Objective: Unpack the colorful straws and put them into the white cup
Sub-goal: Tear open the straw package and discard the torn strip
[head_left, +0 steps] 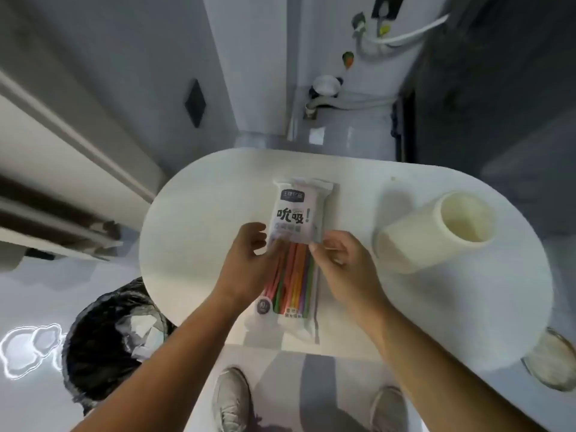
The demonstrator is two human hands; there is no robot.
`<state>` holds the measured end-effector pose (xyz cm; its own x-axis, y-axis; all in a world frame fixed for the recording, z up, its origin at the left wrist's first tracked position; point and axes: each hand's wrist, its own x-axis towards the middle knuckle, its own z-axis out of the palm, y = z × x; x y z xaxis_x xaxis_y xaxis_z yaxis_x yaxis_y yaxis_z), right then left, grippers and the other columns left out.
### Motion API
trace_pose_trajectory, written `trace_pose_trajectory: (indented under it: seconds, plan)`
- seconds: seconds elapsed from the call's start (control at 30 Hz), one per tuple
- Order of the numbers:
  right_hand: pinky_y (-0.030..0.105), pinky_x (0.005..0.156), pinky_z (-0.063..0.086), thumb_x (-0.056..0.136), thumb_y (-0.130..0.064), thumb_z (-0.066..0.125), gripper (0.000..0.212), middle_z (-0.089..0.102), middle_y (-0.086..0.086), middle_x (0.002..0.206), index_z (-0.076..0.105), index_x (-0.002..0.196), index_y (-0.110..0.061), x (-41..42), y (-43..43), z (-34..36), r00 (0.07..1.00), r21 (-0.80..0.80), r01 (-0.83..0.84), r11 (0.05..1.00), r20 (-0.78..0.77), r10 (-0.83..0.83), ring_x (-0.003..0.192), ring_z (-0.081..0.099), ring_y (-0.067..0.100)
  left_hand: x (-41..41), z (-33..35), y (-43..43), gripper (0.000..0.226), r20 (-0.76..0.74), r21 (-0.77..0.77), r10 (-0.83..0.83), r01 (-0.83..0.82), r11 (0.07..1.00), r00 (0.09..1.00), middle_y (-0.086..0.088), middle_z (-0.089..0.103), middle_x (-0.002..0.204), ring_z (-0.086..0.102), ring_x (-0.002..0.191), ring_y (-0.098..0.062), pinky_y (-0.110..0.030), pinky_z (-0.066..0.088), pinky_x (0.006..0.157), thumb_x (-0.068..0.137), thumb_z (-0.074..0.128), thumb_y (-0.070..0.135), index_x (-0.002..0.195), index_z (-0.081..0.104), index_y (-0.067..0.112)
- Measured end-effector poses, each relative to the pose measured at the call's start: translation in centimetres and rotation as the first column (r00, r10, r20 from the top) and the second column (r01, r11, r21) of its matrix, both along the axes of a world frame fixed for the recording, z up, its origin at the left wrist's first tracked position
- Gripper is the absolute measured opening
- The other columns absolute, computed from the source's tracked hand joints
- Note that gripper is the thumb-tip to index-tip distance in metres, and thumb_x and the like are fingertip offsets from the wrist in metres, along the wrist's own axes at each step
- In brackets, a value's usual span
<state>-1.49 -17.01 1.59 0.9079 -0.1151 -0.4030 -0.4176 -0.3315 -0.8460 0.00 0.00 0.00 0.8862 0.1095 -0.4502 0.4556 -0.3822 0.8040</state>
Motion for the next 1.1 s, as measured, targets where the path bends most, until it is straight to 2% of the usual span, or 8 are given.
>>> trace_pose_trajectory:
  seconds: [0.13, 0.27, 0.4, 0.57, 0.7, 0.9, 1.0, 1.1]
  plan:
    - [0.005, 0.074, 0.042, 0.092, -0.043, 0.065, 0.03, 0.056, -0.017, 0.119, 0.049, 0.118, -0.041, 1.6, 0.2, -3.6, 0.996, 0.021, 0.002, 1.0, 0.094, -0.004, 0.108, 0.057, -0.001, 1.8, -3.6, -0.4, 0.065, 0.13, 0.049, -0.025, 0.019, 0.999, 0.991, 0.005, 0.057, 0.126, 0.061, 0.104, -0.005, -0.012, 0.046, 0.073, 0.093, 0.068, 0.045, 0.147, 0.044, 0.018]
    - [-0.001, 0.069, 0.045, 0.092, -0.032, 0.068, 0.03, 0.059, -0.028, 0.108, 0.055, 0.119, -0.039, 2.2, 0.0, -6.1, 0.98, 0.127, -0.01, 0.992, 0.198, -0.016, 0.091, 0.058, -0.024, 2.3, -5.2, -0.5, 0.065, 0.219, 0.057, -0.06, 0.049, 0.997, 0.974, 0.019, 0.06, 0.107, 0.06, 0.091, 0.009, -0.007, 0.049, 0.062, 0.091, 0.069, 0.048, 0.146, 0.044, 0.024]
    - [0.004, 0.072, 0.049, 0.091, -0.032, 0.07, 0.044, 0.063, -0.027, 0.108, 0.058, 0.133, -0.027, 2.6, -0.2, -7.8, 0.963, 0.13, -0.022, 0.991, 0.27, -0.014, 0.096, 0.061, -0.02, 2.3, -5.8, -0.9, 0.052, 0.293, 0.055, -0.059, 0.044, 0.998, 0.954, 0.022, 0.06, 0.098, 0.062, 0.08, 0.017, -0.007, 0.05, 0.059, 0.089, 0.069, 0.052, 0.132, 0.046, 0.033]
    - [-0.001, 0.055, 0.044, 0.091, -0.041, 0.066, 0.046, 0.055, -0.038, 0.092, 0.05, 0.133, -0.041, 3.2, -0.7, -7.9, 0.945, 0.14, -0.017, 0.99, 0.326, -0.03, 0.07, 0.054, -0.032, 2.5, -5.2, -1.3, 0.041, 0.396, -0.059, 0.0, 0.025, 0.998, 0.918, 0.012, 0.064, 0.099, 0.07, 0.079, -0.003, -0.016, 0.056, 0.057, 0.088, 0.067, 0.056, 0.116, 0.05, 0.033]
    - [0.029, 0.09, 0.057, 0.082, -0.068, 0.059, 0.081, 0.054, -0.015, 0.14, 0.024, 0.152, -0.05, 3.6, -0.7, -6.8, 0.913, 0.123, 0.004, 0.992, 0.405, -0.054, 0.109, 0.063, -0.002, 2.1, -4.6, -1.9, 0.035, 0.499, -0.127, 0.018, 0.052, 0.991, 0.866, 0.008, 0.068, 0.093, 0.074, 0.073, -0.002, -0.019, 0.056, 0.056, 0.087, 0.068, 0.055, 0.111, 0.055, 0.034]
    - [0.047, 0.088, 0.059, 0.088, -0.064, 0.057, 0.078, 0.077, -0.009, 0.086, 0.012, 0.151, -0.059, 1.8, -0.7, -2.3, 0.872, 0.282, -0.053, 0.958, 0.481, -0.093, 0.084, 0.076, 0.013, -0.7, -0.8, -2.4, 0.058, 0.586, -0.174, 0.0, 0.126, 0.977, 0.811, 0.016, 0.066, 0.126, 0.07, 0.103, -0.001, -0.021, 0.055, 0.084, 0.091, 0.055, 0.066, 0.147, 0.04, 0.056]
    - [0.052, 0.091, 0.057, 0.085, -0.065, 0.058, 0.08, 0.077, -0.002, 0.101, 0.015, 0.151, -0.058, -0.3, -0.5, 0.5, 0.838, 0.307, -0.115, 0.945, 0.541, -0.073, 0.089, 0.076, 0.018, -2.9, 2.0, -2.6, 0.038, 0.648, -0.167, -0.019, 0.167, 0.972, 0.761, 0.022, 0.07, 0.127, 0.066, 0.114, 0.003, -0.03, 0.05, 0.103, 0.097, 0.053, 0.061, 0.135, 0.054, 0.055]
    - [0.049, 0.09, 0.058, 0.095, -0.052, 0.055, 0.071, 0.079, -0.013, 0.094, 0.016, 0.153, -0.054, -2.4, -0.6, 3.1, 0.798, 0.342, -0.14, 0.929, 0.595, -0.098, 0.09, 0.076, 0.014, -5.3, 4.8, -3.1, 0.016, 0.709, -0.169, -0.041, 0.226, 0.959, 0.704, 0.031, 0.074, 0.11, 0.069, 0.102, 0.009, -0.015, 0.051, 0.087, 0.104, 0.05, 0.047, 0.112, 0.062, 0.053]
